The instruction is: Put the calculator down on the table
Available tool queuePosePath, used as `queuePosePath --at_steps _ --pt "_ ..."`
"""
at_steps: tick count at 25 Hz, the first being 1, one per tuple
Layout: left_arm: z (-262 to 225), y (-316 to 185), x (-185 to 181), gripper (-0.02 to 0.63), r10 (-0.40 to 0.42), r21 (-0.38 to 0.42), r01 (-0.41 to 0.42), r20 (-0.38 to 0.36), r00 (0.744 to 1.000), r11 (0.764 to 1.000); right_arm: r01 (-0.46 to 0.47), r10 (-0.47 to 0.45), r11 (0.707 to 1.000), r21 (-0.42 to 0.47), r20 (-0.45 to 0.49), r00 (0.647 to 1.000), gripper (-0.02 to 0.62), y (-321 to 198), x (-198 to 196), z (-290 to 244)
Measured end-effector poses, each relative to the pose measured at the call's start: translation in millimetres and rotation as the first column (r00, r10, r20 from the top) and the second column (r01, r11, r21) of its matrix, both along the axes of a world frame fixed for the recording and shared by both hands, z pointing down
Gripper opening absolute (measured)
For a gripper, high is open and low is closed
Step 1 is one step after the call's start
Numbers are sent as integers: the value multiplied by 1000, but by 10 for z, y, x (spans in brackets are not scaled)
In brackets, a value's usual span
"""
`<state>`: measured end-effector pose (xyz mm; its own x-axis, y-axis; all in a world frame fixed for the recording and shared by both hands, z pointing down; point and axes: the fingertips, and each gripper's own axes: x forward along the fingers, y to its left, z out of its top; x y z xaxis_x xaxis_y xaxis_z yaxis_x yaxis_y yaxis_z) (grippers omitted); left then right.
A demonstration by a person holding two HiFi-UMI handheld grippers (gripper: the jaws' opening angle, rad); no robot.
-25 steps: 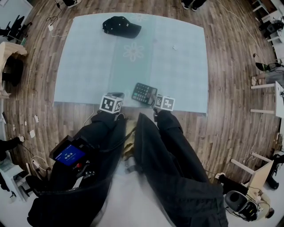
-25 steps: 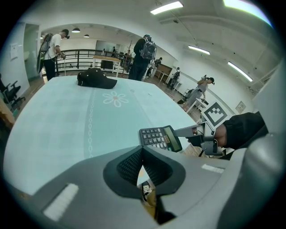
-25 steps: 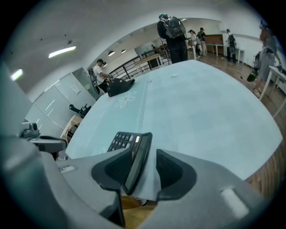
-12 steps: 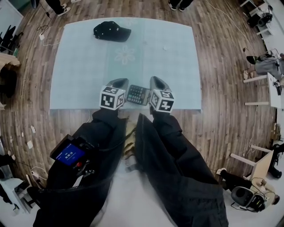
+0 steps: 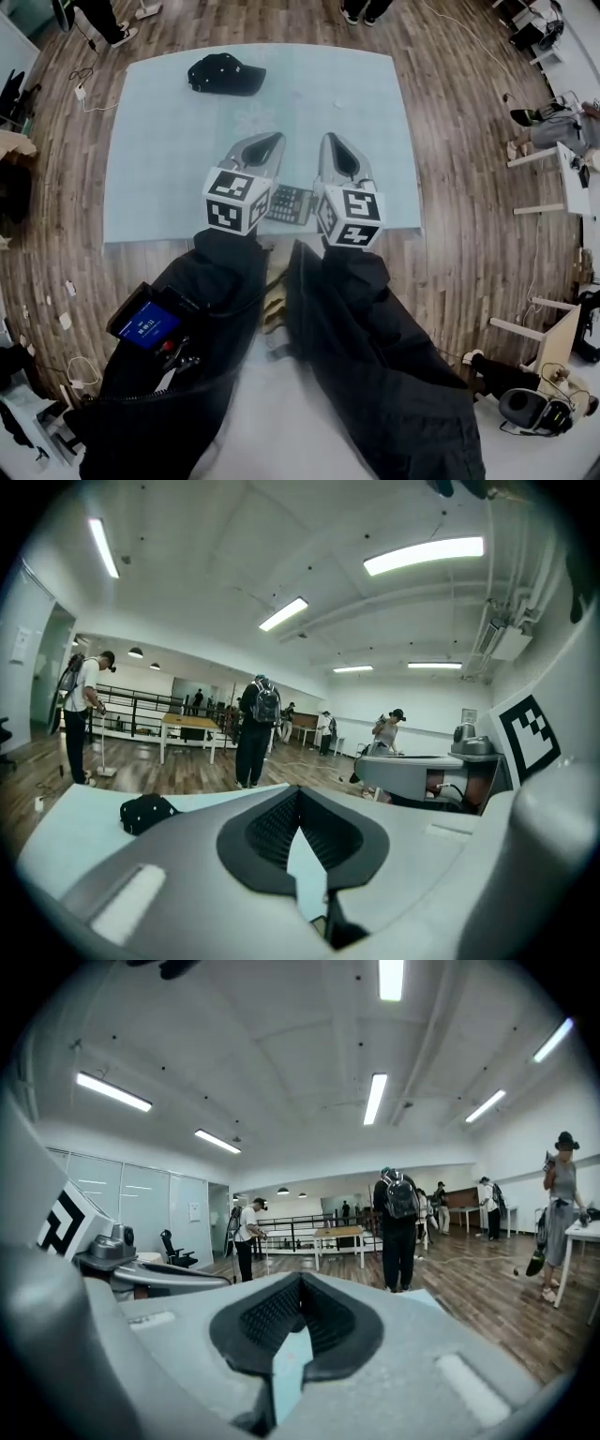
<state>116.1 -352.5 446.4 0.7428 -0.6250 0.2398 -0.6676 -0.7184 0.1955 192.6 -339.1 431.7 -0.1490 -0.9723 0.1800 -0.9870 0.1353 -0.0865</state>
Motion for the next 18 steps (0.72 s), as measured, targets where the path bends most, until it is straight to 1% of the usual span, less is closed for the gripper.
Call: queuePosePath --at_steps 3,6,11,14,18 --pt "-340 25 22 -3 7 65 -4 -36 999 998 -5 6 997 75 -20 1000 0 50 2 -342" --pt "-660 39 18 -3 10 125 -1 -68 998 992 -15 24 989 144 -61 998 0 103 18 -642" --pt "-1051 71 -41 -3 0 220 22 -100 995 975 -12 33 976 218 -90 995 0 160 -15 -938" --pt "-1161 92 -51 -3 1 249 26 -107 994 968 -17 38 971 239 -87 996 0 180 -21 -1025" --pt "-1206 127 -49 -3 4 264 27 -113 994 964 -17 37 963 267 -67 997 0 216 -20 -1089"
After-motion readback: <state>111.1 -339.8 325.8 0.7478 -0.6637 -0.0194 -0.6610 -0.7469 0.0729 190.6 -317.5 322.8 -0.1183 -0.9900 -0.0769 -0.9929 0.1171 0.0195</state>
